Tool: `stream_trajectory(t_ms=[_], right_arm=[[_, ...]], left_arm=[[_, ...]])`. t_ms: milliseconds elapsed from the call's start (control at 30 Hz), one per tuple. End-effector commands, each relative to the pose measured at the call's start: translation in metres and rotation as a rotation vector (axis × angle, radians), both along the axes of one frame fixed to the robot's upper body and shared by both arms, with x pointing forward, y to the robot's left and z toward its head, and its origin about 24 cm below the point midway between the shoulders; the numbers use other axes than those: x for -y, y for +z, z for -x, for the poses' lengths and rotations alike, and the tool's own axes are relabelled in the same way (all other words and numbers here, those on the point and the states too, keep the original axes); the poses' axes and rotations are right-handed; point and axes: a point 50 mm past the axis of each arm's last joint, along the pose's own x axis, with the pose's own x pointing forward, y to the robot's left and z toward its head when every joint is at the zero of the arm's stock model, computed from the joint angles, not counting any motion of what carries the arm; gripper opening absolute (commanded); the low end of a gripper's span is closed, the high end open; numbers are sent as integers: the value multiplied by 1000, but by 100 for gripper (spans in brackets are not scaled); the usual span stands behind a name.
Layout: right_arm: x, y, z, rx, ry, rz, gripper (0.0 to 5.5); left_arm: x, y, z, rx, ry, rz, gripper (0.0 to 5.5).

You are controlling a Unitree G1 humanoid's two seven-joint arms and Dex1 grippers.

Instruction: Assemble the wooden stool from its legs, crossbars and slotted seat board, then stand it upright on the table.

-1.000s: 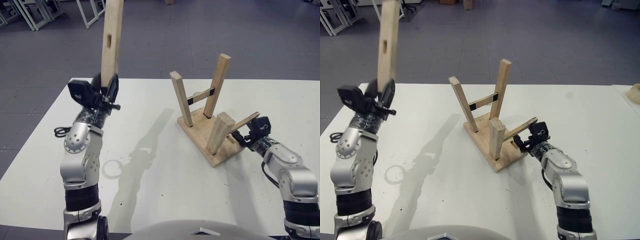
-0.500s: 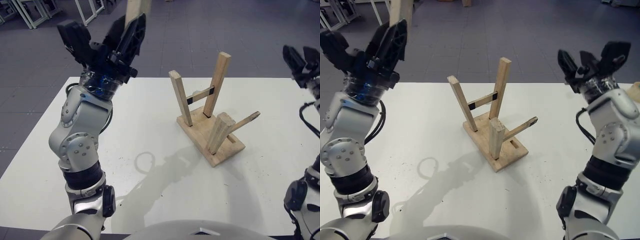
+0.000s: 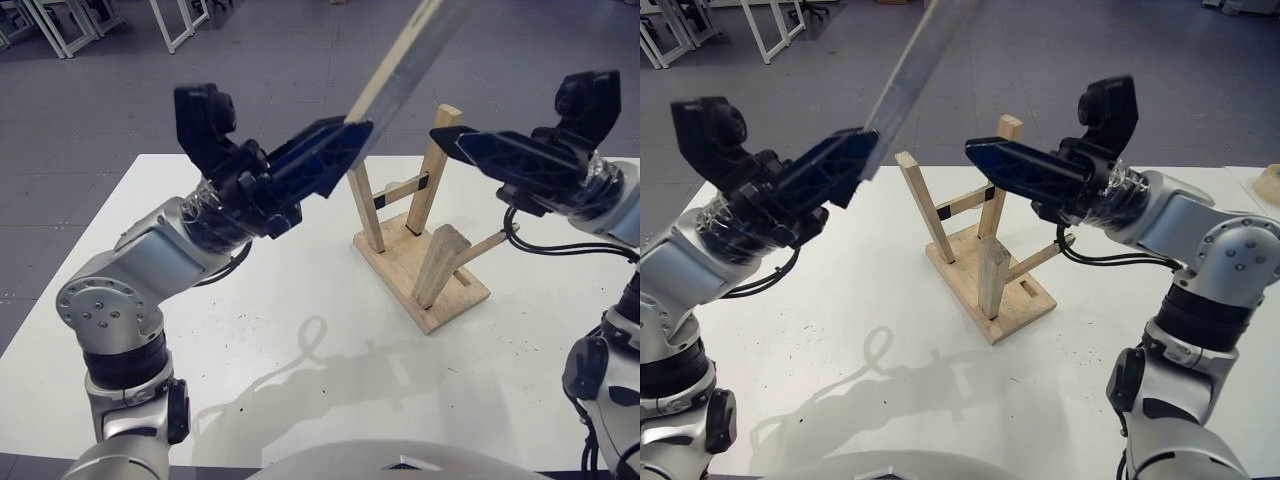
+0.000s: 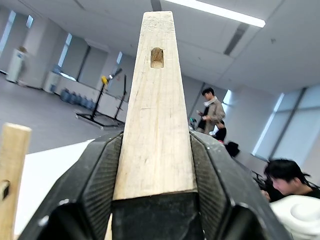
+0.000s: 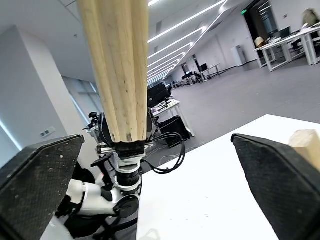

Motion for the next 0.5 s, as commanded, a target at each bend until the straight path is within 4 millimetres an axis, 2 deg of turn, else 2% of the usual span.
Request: stream_trajectory(t_ms=[33, 133, 500], right_arm=[[-17, 12, 4, 19, 113, -30, 550], [-24, 17, 8, 27, 163, -50, 550], [-25, 21, 14, 60, 172, -2, 324]], left_arm=[[7, -6, 10, 8, -95, -59, 201], [10, -12, 11, 2, -103, -93, 201], [8, -13, 10, 8, -97, -110, 201]])
